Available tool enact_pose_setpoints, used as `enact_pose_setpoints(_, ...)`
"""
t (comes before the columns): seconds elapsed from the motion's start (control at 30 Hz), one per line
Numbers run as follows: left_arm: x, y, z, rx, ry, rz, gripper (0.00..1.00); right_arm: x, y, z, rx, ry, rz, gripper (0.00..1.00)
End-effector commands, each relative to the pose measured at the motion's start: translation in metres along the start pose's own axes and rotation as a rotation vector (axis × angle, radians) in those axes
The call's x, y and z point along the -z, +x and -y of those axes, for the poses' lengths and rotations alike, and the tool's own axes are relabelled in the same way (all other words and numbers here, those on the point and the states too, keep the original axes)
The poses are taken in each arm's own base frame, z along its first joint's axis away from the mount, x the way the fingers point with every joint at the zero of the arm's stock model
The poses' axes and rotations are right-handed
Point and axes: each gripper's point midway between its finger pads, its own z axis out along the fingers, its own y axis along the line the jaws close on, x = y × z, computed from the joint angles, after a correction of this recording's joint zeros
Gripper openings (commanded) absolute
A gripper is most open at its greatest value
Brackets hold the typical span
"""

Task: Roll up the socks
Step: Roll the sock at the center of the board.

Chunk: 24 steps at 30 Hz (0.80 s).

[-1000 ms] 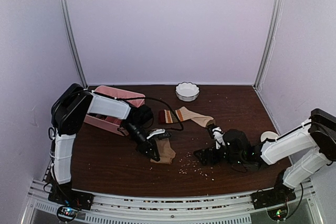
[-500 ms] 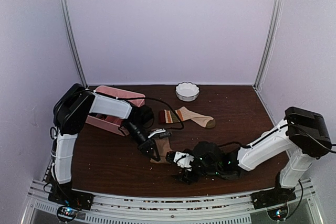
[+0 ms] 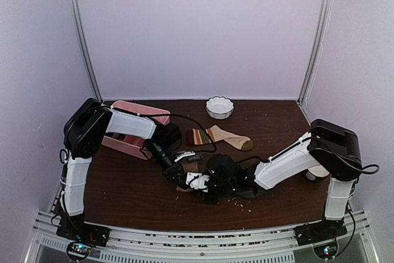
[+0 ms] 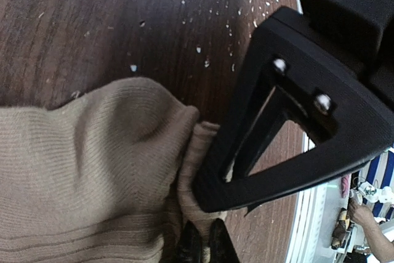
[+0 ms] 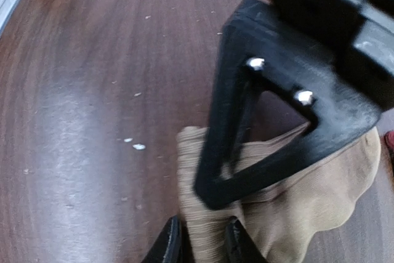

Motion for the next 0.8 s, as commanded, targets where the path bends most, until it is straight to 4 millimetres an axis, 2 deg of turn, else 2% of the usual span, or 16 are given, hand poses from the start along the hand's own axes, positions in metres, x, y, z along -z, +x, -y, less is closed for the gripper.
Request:
enact_pose_setpoints(0.0, -0.023, 0.038, -0.034, 0.030, -0.085, -0.143, 0.06, -0.008, 0.024, -0.006, -0.078, -0.098, -0.059, 0.20)
enact_pose_setpoints(0.13, -0.023, 0.036, -0.026, 0.011, -0.049, -0.133, 0.21, -0.007, 0.041, -0.017, -0.113, -0.149, -0.090, 0.17)
enact_pose_setpoints(0.27, -0.018, 0.032, -0.020, -0.015, -0.035, -0.112, 0.34, -0.007, 0.058, -0.029, -0.182, -0.206, -0.125, 0.09)
enact_pose_setpoints(0.33, -0.010, 0.027, -0.018, -0.049, -0.050, -0.087, 0.47, -0.008, 0.064, -0.035, -0.241, -0.243, -0.137, 0.05)
enact_pose_setpoints(0.53, 0.029, 0.008, -0.012, -0.275, -0.230, 0.035, 0.49, -0.011, 0.079, -0.052, -0.428, -0.332, -0.175, 0.00)
enact_pose_setpoints(0.6, 0.041, 0.002, 0.000, -0.356, -0.270, 0.083, 0.49, -0.011, 0.081, -0.054, -0.502, -0.348, -0.198, 0.00)
enact_pose_setpoints(0.77, 0.045, -0.002, 0.015, -0.394, -0.248, 0.122, 0.48, -0.008, 0.090, -0.060, -0.649, -0.389, -0.275, 0.00)
